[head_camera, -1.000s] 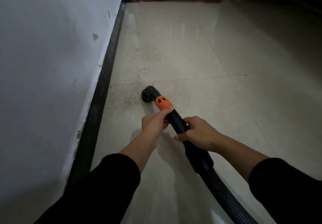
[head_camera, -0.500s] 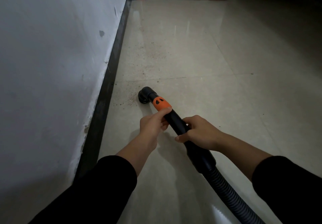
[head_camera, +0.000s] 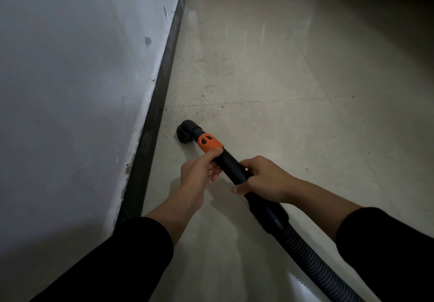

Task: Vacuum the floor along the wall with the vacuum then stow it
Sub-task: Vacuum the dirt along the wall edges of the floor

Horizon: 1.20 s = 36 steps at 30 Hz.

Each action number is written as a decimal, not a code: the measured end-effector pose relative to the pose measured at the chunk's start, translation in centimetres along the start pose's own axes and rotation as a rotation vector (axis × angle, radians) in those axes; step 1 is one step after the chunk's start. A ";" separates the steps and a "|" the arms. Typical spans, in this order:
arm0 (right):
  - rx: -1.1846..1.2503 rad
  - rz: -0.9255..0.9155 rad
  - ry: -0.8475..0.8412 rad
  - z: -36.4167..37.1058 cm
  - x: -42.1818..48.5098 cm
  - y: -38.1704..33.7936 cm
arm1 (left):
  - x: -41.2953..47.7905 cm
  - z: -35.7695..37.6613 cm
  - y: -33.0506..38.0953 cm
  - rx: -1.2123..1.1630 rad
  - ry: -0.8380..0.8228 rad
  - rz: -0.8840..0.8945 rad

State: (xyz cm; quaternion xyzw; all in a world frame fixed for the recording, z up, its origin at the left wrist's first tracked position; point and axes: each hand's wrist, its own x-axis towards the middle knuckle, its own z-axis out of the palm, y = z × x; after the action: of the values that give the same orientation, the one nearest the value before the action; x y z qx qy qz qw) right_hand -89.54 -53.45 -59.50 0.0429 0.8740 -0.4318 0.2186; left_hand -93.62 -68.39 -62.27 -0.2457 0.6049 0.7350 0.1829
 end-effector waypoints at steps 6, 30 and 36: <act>-0.022 -0.020 -0.018 0.9 0.8 -0.9 | 0.0 -0.9 0.0 -0.063 0.077 0.003; -0.133 -0.098 -0.061 3.5 1.2 -1.8 | 1.4 -3.8 -0.7 -0.092 0.222 0.034; -0.226 -0.116 -0.009 3.7 2.3 -2.5 | 3.1 -4.0 0.3 -0.133 0.198 -0.003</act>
State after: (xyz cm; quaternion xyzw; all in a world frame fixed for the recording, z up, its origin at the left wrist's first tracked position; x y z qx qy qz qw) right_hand -90.98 -58.11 -60.57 -0.0347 0.9172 -0.3424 0.2007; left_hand -95.77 -72.45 -64.44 -0.3296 0.5694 0.7455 0.1069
